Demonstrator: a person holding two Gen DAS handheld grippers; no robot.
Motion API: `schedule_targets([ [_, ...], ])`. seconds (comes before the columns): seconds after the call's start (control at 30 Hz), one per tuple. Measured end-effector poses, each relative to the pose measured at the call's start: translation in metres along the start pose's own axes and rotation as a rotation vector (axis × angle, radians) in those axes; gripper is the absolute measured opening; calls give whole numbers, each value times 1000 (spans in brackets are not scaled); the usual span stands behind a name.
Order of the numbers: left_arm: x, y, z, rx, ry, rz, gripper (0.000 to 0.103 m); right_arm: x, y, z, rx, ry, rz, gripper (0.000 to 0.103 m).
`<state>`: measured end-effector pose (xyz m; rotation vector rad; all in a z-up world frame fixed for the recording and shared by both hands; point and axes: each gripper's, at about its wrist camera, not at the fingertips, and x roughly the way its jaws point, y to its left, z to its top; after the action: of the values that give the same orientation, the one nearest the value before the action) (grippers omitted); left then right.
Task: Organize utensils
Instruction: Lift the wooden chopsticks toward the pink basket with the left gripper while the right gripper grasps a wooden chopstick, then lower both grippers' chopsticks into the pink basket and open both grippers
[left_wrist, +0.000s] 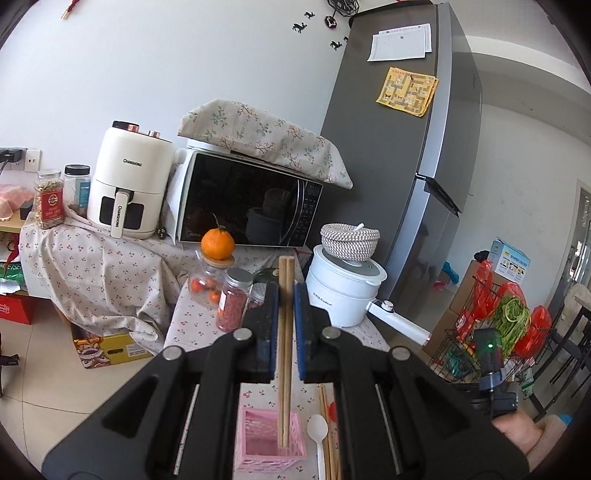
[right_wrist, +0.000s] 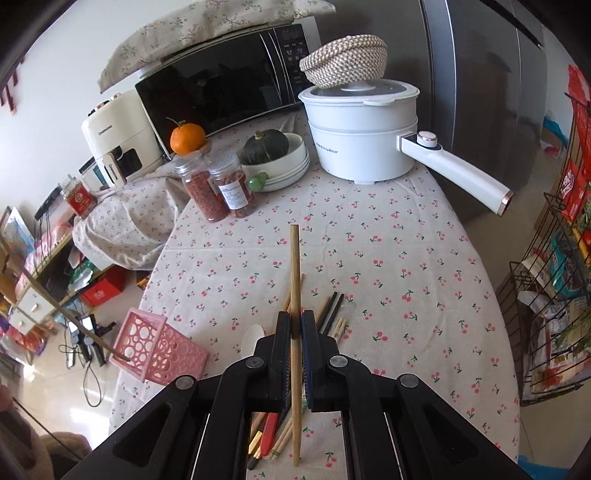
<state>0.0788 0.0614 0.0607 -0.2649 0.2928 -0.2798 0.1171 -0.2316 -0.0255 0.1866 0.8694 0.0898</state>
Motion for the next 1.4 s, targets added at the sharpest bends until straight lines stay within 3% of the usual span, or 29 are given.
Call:
schedule_targets([
  [0.17,23,9,-12,-5,15,51,9,-30,9,2,-8,-72,33,6],
  [0.57,69,26,-42,-13,124,70,9,-80,50,22,-35,-218,186,6],
  [0.8,81,25,-50,12,191,76,10,-89,65,32,8,-249,300,6],
  [0.83,81,25,-50,11,197,87,14,-87,67,32,14,-247,311,6],
  [0.9,80,26,-49,-1,211,104,31,-77,74,33,23,-237,328,6],
  [0.97,75,26,-47,-9,208,124,57,-62,81,32,23,-219,327,6],
  [1.07,68,24,-47,7,218,144,72,-38,92,31,-2,-190,287,6],
  [1.17,64,24,-50,36,251,171,81,-14,94,28,-10,-144,252,6],
  [1.4,62,30,-58,48,319,157,84,19,86,26,38,-71,257,6],
])
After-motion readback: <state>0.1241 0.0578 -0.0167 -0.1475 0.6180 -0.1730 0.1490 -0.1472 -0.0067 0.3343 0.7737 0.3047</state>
